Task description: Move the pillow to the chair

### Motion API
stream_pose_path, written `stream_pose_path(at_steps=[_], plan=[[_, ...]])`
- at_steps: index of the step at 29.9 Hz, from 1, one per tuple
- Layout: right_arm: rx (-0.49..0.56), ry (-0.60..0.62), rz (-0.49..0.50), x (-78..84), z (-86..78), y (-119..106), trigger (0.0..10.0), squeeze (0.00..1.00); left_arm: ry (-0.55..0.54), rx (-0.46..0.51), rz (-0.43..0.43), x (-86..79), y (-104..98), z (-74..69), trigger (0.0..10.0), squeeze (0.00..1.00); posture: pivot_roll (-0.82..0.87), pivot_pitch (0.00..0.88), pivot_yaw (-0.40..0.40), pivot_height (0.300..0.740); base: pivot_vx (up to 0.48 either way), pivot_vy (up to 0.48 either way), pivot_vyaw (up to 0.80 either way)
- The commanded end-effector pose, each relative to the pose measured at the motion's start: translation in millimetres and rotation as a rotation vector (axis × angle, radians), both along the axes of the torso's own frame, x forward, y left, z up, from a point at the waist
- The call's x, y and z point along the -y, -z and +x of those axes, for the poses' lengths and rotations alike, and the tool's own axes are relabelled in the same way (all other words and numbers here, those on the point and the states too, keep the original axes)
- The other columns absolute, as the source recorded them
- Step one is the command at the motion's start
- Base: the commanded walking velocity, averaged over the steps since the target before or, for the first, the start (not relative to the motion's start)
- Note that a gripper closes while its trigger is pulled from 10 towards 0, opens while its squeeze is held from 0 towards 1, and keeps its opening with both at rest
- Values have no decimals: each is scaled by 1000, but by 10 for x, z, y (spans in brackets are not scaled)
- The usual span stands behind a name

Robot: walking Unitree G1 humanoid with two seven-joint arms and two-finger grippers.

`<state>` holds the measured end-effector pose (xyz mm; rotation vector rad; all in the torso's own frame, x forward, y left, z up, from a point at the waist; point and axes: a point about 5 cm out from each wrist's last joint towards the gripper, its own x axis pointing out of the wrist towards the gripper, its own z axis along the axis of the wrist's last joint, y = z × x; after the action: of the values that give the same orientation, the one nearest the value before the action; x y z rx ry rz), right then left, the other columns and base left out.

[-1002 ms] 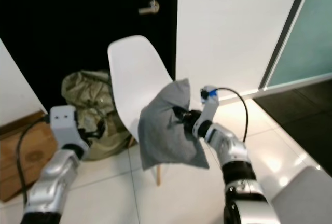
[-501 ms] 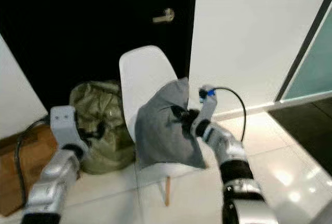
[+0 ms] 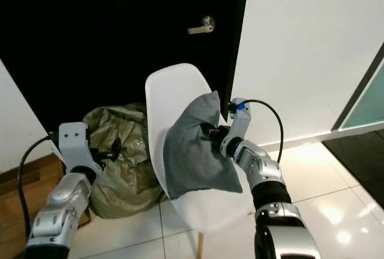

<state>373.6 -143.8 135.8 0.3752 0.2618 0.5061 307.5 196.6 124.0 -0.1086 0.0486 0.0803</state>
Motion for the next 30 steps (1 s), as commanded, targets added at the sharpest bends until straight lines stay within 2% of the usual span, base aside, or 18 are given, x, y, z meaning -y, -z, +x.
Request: stream_pose_path(at_steps=[1,6,10,12,19,22,23,30], plan=[[80,-14,-1,-71,58,-161,10000,0,-10,-36,4,-36,67,-50,10000,0,-126,31,-36,740,0,-450,0],[66,-24,-48,-85,54,-120,10000,0,-47,-49,16,-62,83,-52,10000,0,-126,34,-36,740,0,-448,0],[11,-15,-121,-80,51,-19,10000,0,-55,-43,3,-67,64,-43,10000,0,-125,41,-34,740,0,0,0],[11,-15,-121,-80,51,-19,10000,0,-55,-43,3,-67,64,-43,10000,0,-125,41,-34,740,0,0,0],[-28,-49,-152,-154,54,29,10000,0,-51,-37,-6,-61,41,-44,10000,0,-124,46,-34,715,0,0,0],[-43,-49,-189,-175,57,56,10000,0,-51,-34,-6,-61,29,-46,10000,0,-122,49,-34,705,0,0,0],[-60,-46,-234,-182,55,95,10000,0,-53,-33,-4,-64,22,-48,10000,0,-120,50,-34,695,0,0,0],[-89,-23,-295,-162,49,160,10000,0,-55,-31,1,-76,13,-51,10000,0,-118,52,-32,680,0,0,0]])
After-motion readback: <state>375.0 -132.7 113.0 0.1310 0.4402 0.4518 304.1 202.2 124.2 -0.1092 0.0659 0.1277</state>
